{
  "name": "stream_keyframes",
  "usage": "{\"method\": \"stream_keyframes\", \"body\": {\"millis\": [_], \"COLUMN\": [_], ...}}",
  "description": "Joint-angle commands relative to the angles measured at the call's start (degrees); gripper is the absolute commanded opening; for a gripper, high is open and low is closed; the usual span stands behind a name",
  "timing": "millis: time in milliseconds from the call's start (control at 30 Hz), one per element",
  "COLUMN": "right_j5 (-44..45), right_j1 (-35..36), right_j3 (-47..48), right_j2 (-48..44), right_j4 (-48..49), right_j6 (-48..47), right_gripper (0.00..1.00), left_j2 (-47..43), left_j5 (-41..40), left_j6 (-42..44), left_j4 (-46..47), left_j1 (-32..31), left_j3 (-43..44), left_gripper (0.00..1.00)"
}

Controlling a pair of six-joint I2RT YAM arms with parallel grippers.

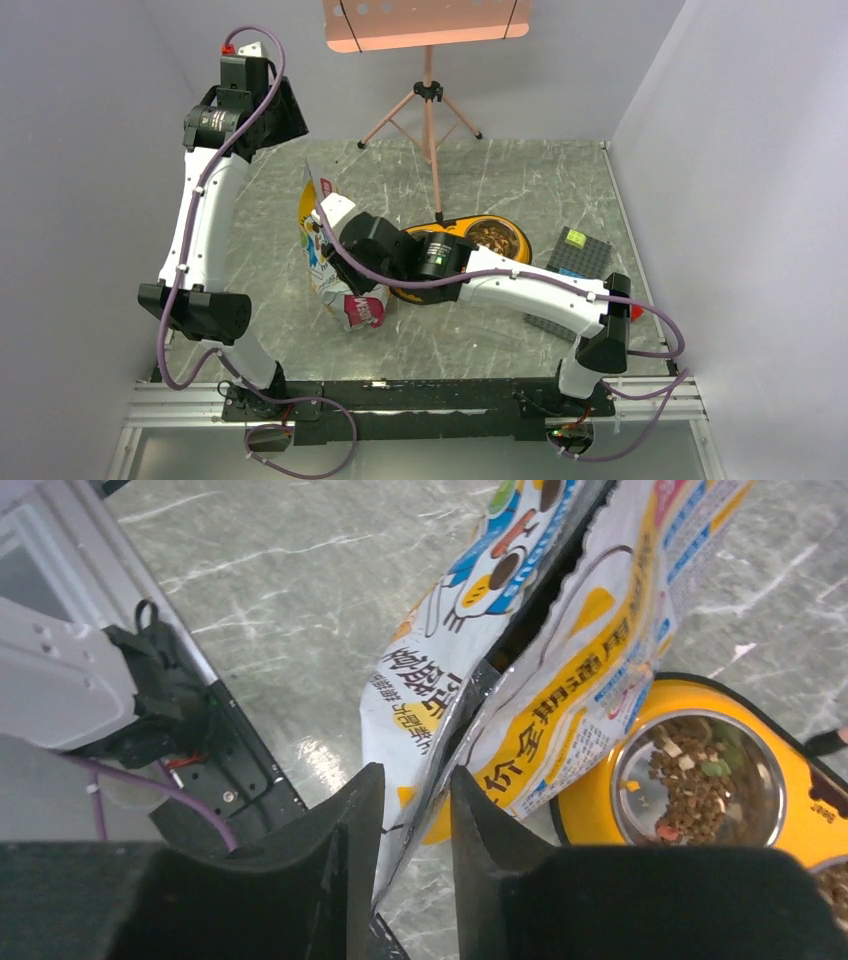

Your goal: Serve the pet food

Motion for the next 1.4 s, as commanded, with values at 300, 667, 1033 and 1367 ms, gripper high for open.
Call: {"method": "stream_keyframes", "body": {"millis": [300,667,1033,1367], "right_j5": [-8.93,-8.37,9.6,20.43], "right_j1": [-8.52,-11.12,-4.64,-1.6], "right_j3": [12.42,28.17,29.41,24.13], "right_j2": [1.45,12.79,16.22,14.57], "right_j4": [-3.96,-12.31,-15.97,-12.35], "right_j6": [6.79,7.13,1.35,-0.52], "right_gripper": [0.72,0.76,0.69,0.0], "left_j2": [-11.31,-22.91,-24.64,-29.85], "left_j5": [8.79,16.99,12.31,11.56], "left_j6": [-1.45,-9.77,-14.5,-16.92], "left_j4": [6.06,9.63,10.01,9.72], "left_j1": [-0.32,-4.72,-12.9,-13.92], "left_j3": [-12.43,-28.37,-34.31,-40.68], "left_gripper": [0.64,0.65,0.49,0.54]}}
